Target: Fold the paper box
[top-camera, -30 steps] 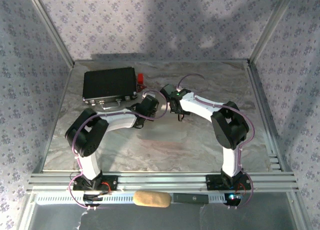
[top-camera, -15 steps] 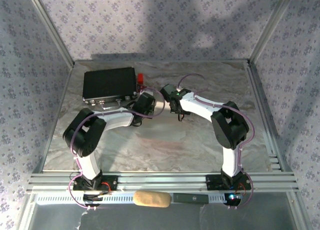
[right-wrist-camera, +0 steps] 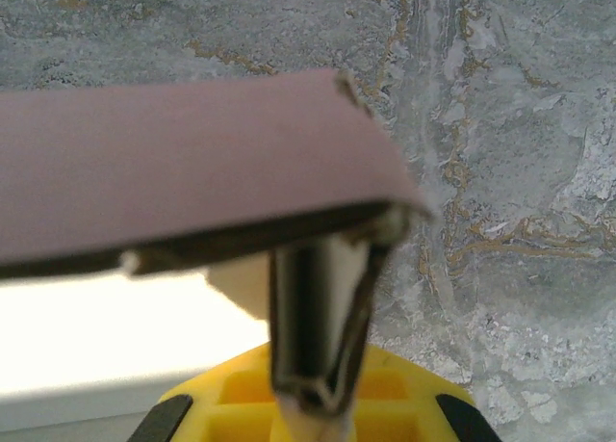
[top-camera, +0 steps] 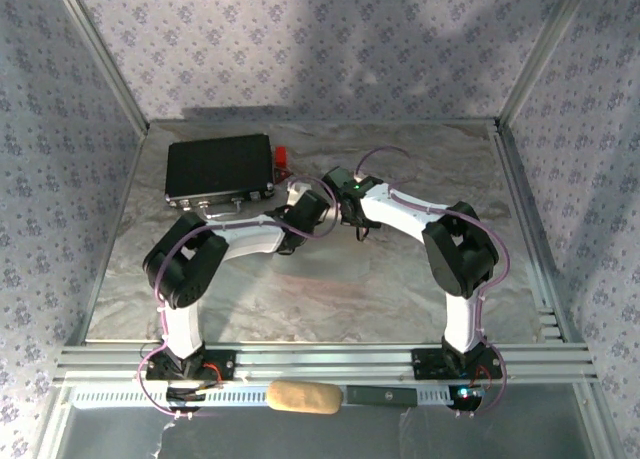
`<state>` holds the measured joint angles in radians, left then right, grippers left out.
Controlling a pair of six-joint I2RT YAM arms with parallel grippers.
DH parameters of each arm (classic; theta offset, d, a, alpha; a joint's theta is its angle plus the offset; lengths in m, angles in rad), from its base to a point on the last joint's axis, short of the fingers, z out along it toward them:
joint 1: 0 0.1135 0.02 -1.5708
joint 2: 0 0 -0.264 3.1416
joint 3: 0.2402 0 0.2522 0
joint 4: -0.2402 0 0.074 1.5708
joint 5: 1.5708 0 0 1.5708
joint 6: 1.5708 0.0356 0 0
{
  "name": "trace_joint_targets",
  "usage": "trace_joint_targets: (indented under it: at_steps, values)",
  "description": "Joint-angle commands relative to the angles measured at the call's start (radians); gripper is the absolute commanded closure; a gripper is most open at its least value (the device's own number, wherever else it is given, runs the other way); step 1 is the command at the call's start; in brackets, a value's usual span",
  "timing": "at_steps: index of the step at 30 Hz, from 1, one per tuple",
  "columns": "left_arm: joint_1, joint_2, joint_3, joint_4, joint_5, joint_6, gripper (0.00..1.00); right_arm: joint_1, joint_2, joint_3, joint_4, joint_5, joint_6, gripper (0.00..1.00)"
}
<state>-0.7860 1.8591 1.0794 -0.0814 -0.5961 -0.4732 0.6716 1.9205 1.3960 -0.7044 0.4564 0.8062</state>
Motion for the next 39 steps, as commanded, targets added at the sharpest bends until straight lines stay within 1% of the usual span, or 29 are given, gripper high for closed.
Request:
trace_joint_targets:
  at_steps: [1,2,4,5,7,10,13,16,20,26,28,35,39]
  values:
    - [-0.011,-0.004,-0.003,-0.024,-0.041,0.016,0.82,0.01,0.026,0.003,-0.039,-0.019,-0.013,1.0]
    - [-0.012,-0.023,-0.005,-0.017,-0.02,0.027,0.69,0.009,0.025,0.003,-0.039,-0.019,-0.013,1.0]
    - [-0.016,-0.077,-0.016,-0.002,0.031,0.045,0.54,0.005,0.023,0.001,-0.04,-0.019,-0.009,1.0]
    - [-0.013,-0.112,-0.025,0.003,0.071,0.046,0.5,0.003,0.024,0.0,-0.039,-0.022,-0.009,1.0]
    - [-0.004,-0.182,-0.038,0.015,0.141,0.054,0.45,0.0,0.02,-0.005,-0.033,-0.028,-0.011,1.0]
    - [0.034,-0.253,-0.056,0.044,0.259,0.066,0.42,-0.002,0.024,-0.001,-0.03,-0.041,-0.015,1.0]
    - [0.075,-0.252,-0.018,-0.024,0.307,0.079,0.42,-0.005,0.034,0.014,-0.045,-0.053,-0.02,1.0]
    - [0.099,-0.233,-0.007,-0.041,0.348,0.098,0.45,-0.006,0.034,0.019,-0.049,-0.063,-0.021,1.0]
    - [0.113,-0.199,-0.008,-0.036,0.36,0.1,0.49,-0.013,0.037,0.026,-0.052,-0.083,-0.025,1.0]
    - [0.121,-0.135,0.011,-0.013,0.35,0.103,0.56,-0.016,0.046,0.043,-0.063,-0.104,-0.038,1.0]
    - [0.121,-0.111,0.019,-0.015,0.318,0.104,0.58,-0.017,0.05,0.051,-0.067,-0.109,-0.039,1.0]
    - [0.129,-0.077,-0.002,0.028,0.271,0.122,0.67,-0.02,0.055,0.055,-0.068,-0.114,-0.048,1.0]
    - [0.133,-0.063,0.005,0.047,0.271,0.141,0.76,-0.019,0.061,0.058,-0.066,-0.118,-0.049,1.0]
